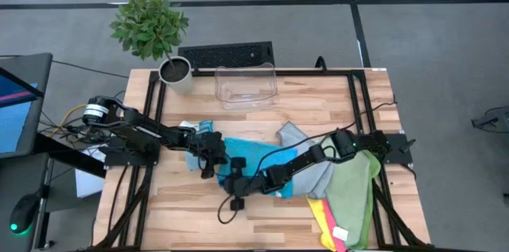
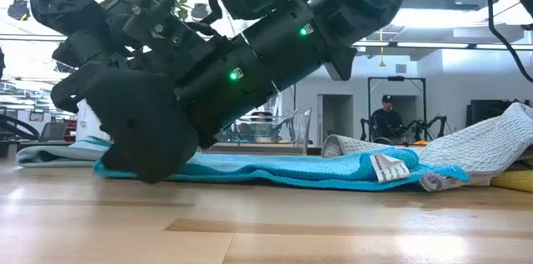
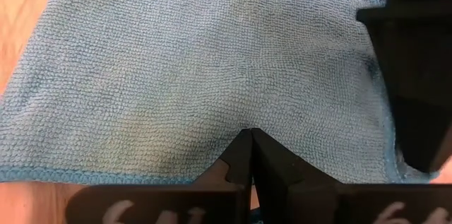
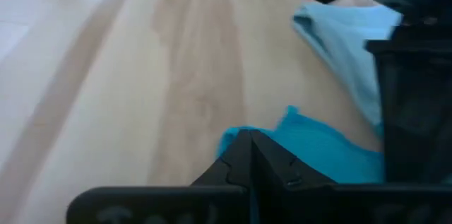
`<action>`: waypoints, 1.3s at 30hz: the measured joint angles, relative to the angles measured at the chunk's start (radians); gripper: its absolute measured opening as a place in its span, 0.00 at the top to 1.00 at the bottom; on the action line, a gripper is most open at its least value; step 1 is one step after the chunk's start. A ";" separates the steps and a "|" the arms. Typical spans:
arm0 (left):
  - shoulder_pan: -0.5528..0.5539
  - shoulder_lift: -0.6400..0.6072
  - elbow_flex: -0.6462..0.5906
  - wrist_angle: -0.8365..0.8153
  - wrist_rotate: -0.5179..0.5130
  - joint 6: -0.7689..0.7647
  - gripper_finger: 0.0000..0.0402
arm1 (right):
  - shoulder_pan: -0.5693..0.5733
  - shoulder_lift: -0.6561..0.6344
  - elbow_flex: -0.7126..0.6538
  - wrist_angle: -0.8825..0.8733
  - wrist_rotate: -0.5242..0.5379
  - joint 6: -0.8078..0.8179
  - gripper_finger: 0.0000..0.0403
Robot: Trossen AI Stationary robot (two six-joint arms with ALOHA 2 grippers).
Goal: Fold microfiber towels
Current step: Fold the blue microfiber cloth
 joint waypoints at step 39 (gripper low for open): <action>0.000 0.000 0.000 0.001 0.000 -0.017 1.00 | 0.436 -0.397 -0.382 -0.861 0.264 0.905 0.93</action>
